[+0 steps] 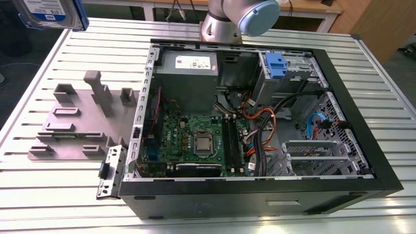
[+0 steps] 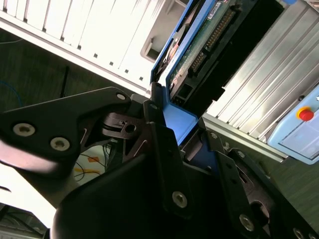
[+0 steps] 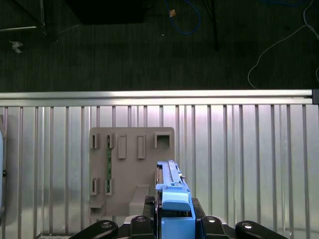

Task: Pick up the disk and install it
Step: 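Pick up the disk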

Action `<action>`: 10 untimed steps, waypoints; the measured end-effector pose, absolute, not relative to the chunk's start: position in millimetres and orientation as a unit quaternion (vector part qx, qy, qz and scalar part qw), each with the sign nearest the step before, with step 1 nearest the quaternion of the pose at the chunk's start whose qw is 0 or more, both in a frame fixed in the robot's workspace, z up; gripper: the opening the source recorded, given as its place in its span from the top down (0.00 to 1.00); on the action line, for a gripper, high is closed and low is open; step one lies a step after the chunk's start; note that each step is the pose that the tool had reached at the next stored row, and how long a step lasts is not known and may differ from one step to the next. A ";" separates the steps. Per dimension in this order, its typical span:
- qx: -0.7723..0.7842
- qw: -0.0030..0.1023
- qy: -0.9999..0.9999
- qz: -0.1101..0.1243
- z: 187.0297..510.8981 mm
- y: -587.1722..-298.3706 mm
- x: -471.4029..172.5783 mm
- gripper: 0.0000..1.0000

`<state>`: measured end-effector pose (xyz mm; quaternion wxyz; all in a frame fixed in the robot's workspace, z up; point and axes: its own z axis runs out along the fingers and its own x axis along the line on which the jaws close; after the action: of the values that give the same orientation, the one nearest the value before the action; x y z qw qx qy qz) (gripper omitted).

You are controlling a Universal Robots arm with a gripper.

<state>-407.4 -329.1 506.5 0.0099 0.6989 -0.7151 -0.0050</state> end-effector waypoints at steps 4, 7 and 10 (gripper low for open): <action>0.699 0.010 -0.715 -0.005 506.5 -329.1 -405.7 0.64; 0.699 0.010 -0.715 -0.005 506.5 -329.1 -404.5 0.64; 0.699 0.010 -0.715 -0.005 506.5 -329.1 -403.2 0.64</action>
<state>-403.2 -329.1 506.5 0.0099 0.6989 -0.7151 -0.0050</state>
